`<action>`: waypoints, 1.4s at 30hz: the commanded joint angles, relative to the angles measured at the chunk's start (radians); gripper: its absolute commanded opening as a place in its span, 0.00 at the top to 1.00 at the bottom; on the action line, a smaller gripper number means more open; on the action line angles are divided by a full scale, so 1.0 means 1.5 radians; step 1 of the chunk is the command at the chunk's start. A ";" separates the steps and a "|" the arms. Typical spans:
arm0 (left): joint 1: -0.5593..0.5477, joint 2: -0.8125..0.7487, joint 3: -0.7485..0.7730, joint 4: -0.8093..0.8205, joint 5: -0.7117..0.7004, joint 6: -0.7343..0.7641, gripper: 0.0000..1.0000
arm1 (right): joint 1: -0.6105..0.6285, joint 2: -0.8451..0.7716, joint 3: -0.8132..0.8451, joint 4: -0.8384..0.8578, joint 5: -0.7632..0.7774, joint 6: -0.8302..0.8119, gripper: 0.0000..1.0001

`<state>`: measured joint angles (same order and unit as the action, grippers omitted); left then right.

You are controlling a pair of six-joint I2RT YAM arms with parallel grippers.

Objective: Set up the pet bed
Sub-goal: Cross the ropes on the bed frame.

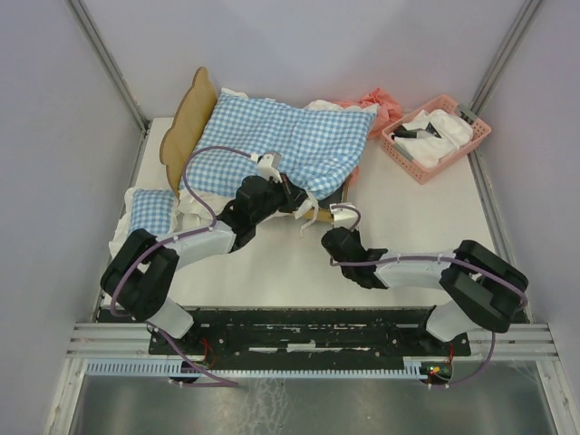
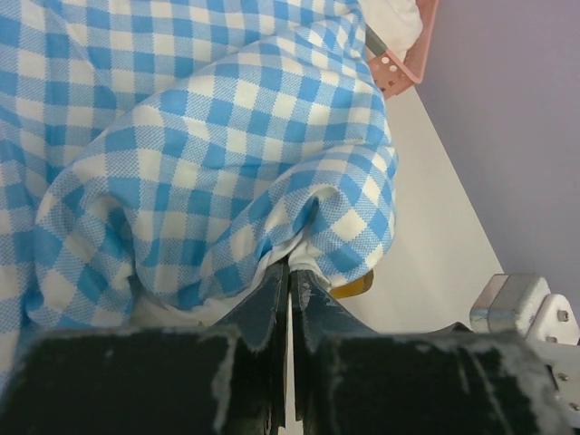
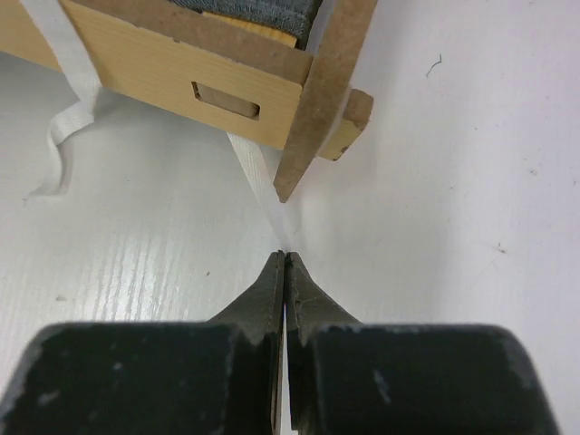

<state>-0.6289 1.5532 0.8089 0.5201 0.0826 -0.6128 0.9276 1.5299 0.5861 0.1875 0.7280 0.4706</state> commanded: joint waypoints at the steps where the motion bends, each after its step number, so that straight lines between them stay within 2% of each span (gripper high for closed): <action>1: 0.004 0.010 0.017 0.067 0.044 0.011 0.96 | -0.001 -0.054 -0.023 -0.002 -0.063 -0.002 0.98; 4: 0.005 0.012 0.023 0.064 0.060 0.026 0.95 | -0.001 -0.062 -0.042 0.035 -0.132 -0.008 0.98; 9: 0.005 0.012 0.033 0.027 0.066 0.075 0.90 | -0.001 -0.069 -0.041 0.027 -0.161 0.001 0.98; 13: 0.005 0.007 0.032 0.021 0.063 0.101 0.86 | 0.002 -0.081 -0.041 0.046 -0.274 0.000 0.98; 15: 0.005 0.002 0.032 0.019 0.062 0.112 0.83 | 0.002 -0.090 -0.049 0.051 -0.293 0.005 0.98; 19: 0.004 -0.033 0.025 -0.007 0.034 0.127 0.60 | 0.003 -0.139 -0.078 0.046 -0.279 0.020 0.98; 24: -0.001 -0.118 -0.020 -0.042 -0.027 0.120 0.50 | 0.002 -0.194 -0.079 0.020 -0.283 -0.006 0.98; 31: -0.025 -0.229 -0.129 -0.088 -0.074 0.145 0.49 | 0.002 -0.227 -0.078 0.000 -0.264 -0.024 0.98; 37: -0.079 -0.243 -0.243 0.011 -0.091 0.189 0.53 | 0.002 -0.262 -0.057 -0.047 -0.265 -0.035 0.98; 42: -0.116 -0.178 -0.298 0.141 -0.118 0.235 0.55 | 0.002 -0.287 -0.080 -0.038 -0.268 -0.020 0.98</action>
<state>-0.7727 1.2236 0.4038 0.4995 -0.0414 -0.3695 0.9276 1.1393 0.4587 0.1234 0.3222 0.4370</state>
